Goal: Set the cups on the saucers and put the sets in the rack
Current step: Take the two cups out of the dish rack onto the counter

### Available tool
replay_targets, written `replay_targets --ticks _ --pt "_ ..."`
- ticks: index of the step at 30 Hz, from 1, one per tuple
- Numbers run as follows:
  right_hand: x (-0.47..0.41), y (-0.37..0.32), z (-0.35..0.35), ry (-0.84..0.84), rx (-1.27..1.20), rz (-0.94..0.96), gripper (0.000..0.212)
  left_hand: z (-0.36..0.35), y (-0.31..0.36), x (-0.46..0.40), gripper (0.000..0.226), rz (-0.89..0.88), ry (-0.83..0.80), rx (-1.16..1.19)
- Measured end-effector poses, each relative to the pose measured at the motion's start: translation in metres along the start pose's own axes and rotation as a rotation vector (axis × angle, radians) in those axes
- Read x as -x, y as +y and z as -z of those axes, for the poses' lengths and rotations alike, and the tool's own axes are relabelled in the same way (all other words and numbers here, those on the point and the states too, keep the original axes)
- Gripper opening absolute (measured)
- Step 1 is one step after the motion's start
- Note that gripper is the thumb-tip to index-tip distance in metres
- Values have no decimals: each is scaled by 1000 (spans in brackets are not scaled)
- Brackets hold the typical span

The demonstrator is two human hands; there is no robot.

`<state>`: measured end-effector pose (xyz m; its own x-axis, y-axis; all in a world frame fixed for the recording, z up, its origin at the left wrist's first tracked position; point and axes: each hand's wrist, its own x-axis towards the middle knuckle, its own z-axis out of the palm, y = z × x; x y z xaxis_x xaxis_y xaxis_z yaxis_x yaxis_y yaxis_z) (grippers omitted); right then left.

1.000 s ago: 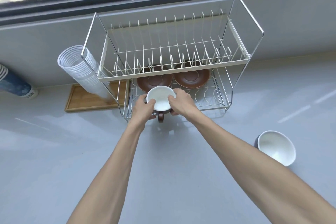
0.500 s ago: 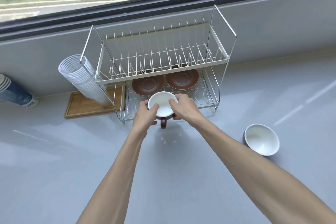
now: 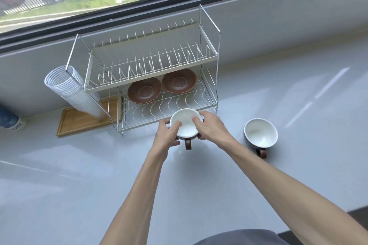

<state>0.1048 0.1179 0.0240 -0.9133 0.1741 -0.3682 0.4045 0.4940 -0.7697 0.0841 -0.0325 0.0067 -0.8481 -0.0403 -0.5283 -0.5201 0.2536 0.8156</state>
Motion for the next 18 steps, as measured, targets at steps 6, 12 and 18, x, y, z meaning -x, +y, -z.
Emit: replay_targets --ticks 6,12,18 --pt "16 35 17 27 6 -67 50 -34 -12 10 39 23 -70 -19" --pt "22 66 30 53 -8 -111 49 -63 -20 13 39 74 -127 -1" --pt "20 88 38 76 -15 -162 54 -83 -24 12 38 98 -156 -6"
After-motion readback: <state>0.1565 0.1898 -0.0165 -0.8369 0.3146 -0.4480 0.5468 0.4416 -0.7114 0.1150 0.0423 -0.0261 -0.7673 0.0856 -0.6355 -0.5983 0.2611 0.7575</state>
